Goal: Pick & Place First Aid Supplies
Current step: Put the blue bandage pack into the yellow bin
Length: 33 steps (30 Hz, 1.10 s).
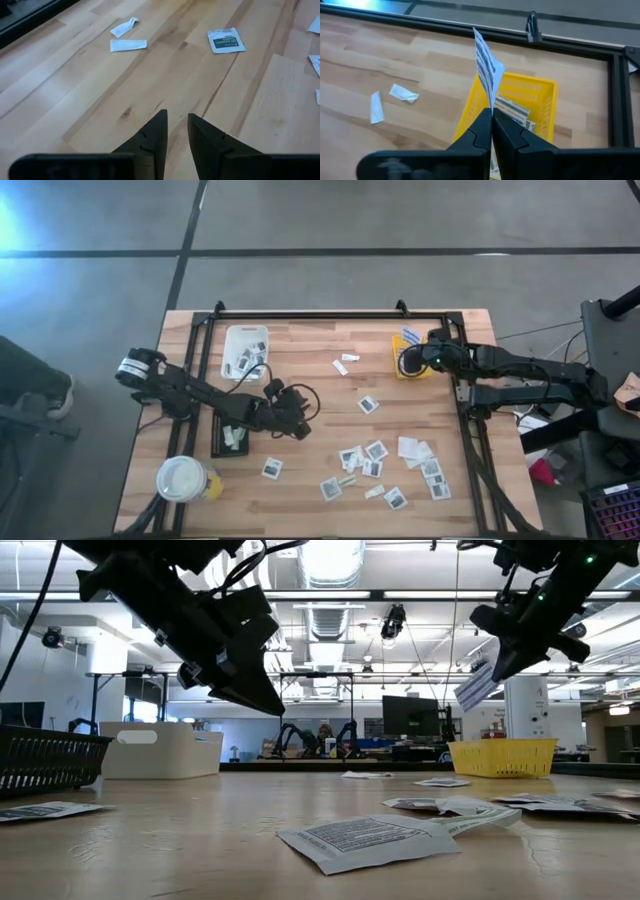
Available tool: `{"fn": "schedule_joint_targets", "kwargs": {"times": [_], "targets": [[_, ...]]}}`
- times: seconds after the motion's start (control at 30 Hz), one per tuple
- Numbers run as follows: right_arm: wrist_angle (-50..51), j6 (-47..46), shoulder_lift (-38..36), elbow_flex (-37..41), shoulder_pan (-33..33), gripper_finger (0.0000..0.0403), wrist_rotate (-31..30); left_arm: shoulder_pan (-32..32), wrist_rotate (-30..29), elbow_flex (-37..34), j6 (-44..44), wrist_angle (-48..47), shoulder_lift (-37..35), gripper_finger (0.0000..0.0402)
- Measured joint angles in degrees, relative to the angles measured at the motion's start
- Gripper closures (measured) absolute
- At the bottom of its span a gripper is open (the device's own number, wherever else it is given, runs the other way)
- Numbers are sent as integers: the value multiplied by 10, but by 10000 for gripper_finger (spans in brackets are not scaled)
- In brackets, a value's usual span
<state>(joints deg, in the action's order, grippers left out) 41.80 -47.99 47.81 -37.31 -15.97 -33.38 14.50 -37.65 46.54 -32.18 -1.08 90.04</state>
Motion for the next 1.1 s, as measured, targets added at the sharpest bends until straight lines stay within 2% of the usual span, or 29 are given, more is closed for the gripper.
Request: {"fn": "schedule_joint_targets", "kwargs": {"times": [0.27,0.5,0.73,1.1], "targets": [[0,-48,3,27,1,395,-42,0,0,0,0,0,0,314],[-1,-127,3,56,1,395,-43,0,0,0,0,0,0,314],[-14,-193,4,87,13,394,-18,0,1,0,0,0,0,314],[-67,-207,34,104,18,394,25,0,1,0,-3,1,0,314]]}}
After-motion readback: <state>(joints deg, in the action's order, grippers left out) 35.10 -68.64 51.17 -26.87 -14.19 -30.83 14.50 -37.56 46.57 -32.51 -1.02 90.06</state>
